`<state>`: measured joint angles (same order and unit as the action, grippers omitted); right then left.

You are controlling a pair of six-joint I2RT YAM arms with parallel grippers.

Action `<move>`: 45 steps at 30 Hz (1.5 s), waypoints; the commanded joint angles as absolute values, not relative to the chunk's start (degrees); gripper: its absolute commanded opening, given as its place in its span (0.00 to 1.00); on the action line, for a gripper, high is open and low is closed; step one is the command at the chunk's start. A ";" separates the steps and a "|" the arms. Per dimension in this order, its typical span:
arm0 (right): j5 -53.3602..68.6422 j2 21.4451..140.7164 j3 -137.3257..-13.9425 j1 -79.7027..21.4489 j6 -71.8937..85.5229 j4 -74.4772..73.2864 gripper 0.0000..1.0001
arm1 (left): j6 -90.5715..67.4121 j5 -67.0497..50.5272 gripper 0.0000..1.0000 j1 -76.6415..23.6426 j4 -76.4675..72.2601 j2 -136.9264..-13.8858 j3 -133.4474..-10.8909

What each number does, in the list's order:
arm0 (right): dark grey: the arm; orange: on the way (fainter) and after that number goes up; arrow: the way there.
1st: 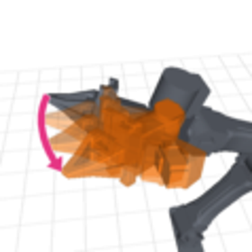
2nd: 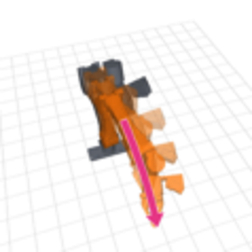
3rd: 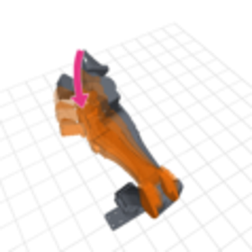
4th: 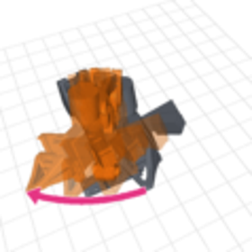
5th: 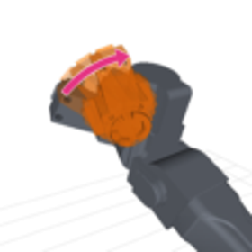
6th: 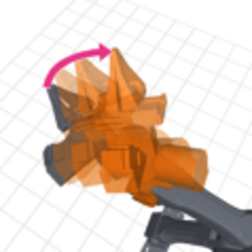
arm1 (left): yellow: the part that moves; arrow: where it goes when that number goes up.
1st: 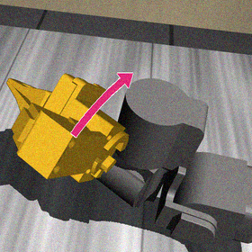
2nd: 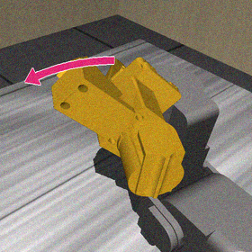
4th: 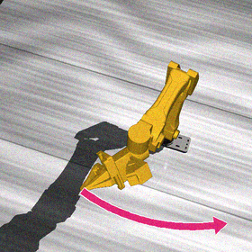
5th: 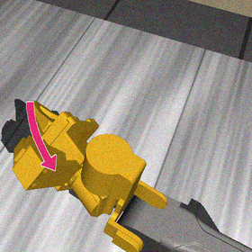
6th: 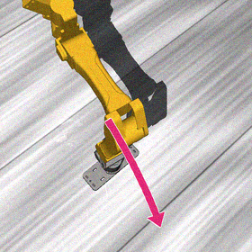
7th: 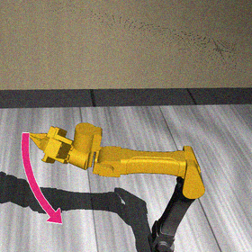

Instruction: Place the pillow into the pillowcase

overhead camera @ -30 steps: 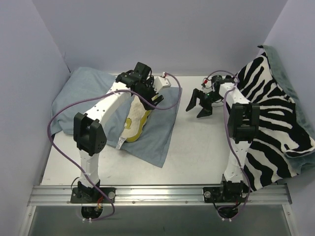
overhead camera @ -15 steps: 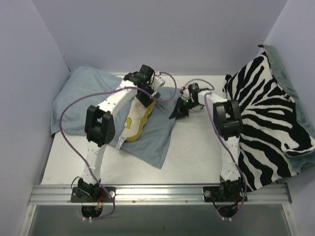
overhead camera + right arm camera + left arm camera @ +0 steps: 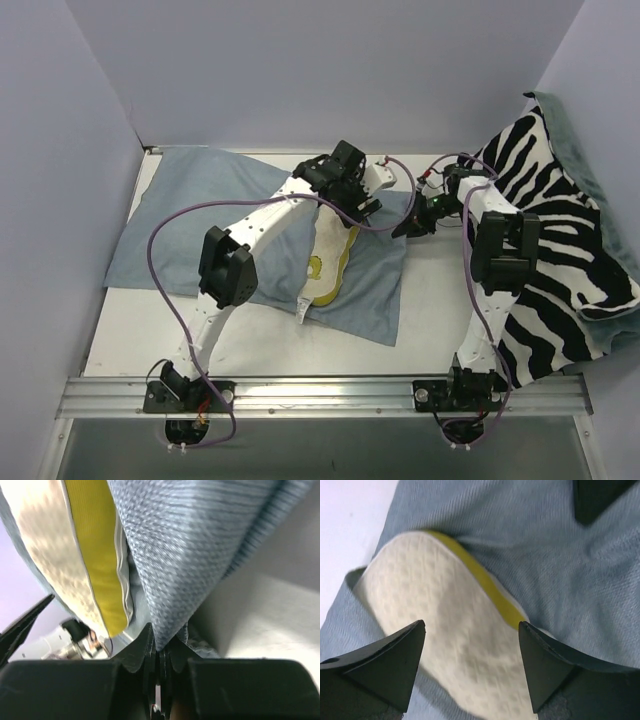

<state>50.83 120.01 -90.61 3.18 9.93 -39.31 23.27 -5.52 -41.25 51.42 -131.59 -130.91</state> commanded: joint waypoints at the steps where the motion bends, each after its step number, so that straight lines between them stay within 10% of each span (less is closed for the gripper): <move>1: 50.98 117.33 -90.00 2.11 4.66 -48.68 0.00 | 22.24 -12.64 0.83 -40.52 43.44 -134.12 -133.08; 19: 48.08 111.97 -87.89 13.17 -5.79 -59.31 0.00 | 44.28 15.46 0.62 -29.72 41.22 -144.41 -124.90; 33: 46.32 112.85 -90.52 19.33 -10.19 -62.58 0.00 | 85.76 25.48 0.59 -13.90 21.30 -130.61 -94.67; 45: 54.66 117.15 -92.72 9.94 -5.54 -58.90 0.00 | 58.73 -8.05 0.84 -29.17 60.35 -127.70 -116.17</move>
<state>56.29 116.14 -91.42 11.55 -6.44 -54.70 68.99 -1.30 -25.76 36.91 -124.70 -113.30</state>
